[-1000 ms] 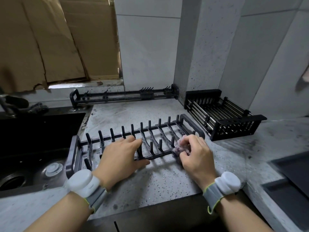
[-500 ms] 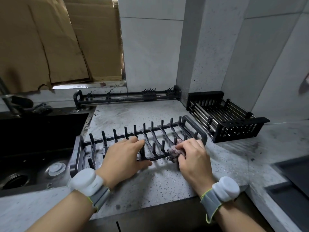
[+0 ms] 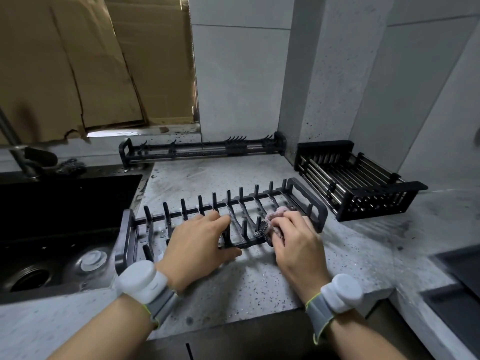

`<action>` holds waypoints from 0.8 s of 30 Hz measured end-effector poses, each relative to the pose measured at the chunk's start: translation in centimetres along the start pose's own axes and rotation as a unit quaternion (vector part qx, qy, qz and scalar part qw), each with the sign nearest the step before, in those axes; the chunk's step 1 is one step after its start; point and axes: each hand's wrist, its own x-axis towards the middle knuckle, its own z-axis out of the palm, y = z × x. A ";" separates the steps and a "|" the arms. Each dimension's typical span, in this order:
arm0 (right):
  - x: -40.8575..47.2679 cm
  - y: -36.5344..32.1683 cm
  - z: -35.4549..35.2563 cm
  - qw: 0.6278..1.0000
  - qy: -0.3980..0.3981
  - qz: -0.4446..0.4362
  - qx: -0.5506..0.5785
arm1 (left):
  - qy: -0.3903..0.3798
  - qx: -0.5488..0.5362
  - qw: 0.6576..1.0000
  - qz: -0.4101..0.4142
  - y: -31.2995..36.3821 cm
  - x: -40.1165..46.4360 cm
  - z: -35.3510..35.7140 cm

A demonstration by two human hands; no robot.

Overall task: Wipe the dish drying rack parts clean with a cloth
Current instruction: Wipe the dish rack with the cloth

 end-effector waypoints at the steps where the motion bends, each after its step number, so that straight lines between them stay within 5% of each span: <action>1: 0.0 0.1 -0.3 1.000 -0.012 -0.012 -0.024 | 0.000 0.000 1.000 0.000 0.0 0.0 -0.1; 8: -0.7 0.1 -1.7 0.993 -0.076 -0.074 0.045 | -0.007 -0.002 1.000 -0.005 0.2 -0.1 -0.4; 14: 0.1 0.1 -1.3 0.998 0.028 -0.004 0.058 | -0.009 -0.003 1.000 -0.004 0.1 -0.1 -0.3; 24: 0.4 0.9 -2.4 0.992 -0.091 -0.063 0.053 | -0.008 -0.005 1.000 -0.001 -0.1 0.0 -0.1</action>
